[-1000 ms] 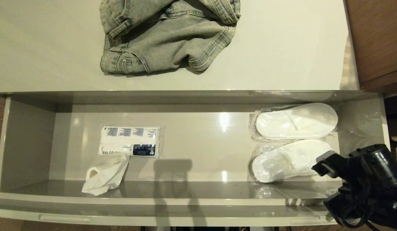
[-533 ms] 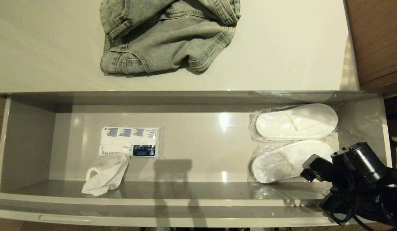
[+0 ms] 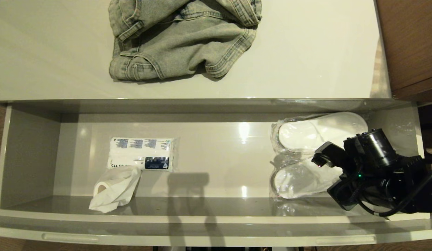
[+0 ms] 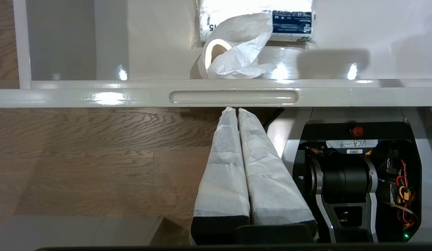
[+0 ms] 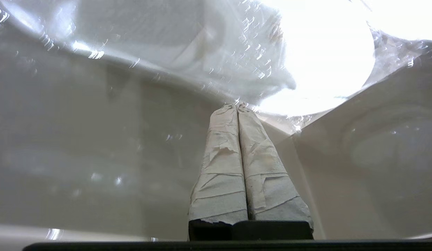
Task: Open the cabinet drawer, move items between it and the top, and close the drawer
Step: Take out the disposable slippers from the drawer
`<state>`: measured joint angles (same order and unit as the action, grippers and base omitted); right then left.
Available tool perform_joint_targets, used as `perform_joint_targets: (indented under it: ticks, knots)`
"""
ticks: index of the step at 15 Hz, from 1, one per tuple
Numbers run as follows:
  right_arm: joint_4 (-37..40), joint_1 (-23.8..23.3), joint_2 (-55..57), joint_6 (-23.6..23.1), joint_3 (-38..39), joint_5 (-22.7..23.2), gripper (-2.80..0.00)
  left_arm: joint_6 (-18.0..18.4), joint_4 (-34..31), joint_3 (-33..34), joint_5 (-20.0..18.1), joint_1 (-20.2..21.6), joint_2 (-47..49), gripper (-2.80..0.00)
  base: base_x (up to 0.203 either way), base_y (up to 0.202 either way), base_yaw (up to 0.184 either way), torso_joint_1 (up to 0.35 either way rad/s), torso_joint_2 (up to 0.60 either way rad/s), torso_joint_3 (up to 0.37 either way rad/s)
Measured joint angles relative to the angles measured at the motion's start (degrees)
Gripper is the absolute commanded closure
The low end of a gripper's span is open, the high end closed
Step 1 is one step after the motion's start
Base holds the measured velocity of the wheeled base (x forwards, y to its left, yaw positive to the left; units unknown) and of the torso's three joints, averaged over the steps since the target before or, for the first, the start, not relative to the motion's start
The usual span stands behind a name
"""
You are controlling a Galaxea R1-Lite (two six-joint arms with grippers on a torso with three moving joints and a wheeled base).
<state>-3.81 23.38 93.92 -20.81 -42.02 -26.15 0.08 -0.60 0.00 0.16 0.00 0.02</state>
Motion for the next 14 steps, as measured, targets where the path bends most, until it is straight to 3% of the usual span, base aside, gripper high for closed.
perform_joint_targets:
  ticks: [4, 14]
  knots:
    - [-7.6, -1.2, 3.7, -2.2, -1.2, -0.7, 0.00, 0.0, 0.0, 0.0, 0.0, 0.0, 0.0, 0.00, 0.000, 0.000, 0.000, 0.000, 0.00, 0.000]
    - [-8.8, -1.5, 6.0, -10.9, -7.4, 2.8, 0.00, 0.0, 0.1, 0.0, 0.0, 0.0, 0.0, 0.00, 0.000, 0.000, 0.000, 0.000, 0.00, 0.000]
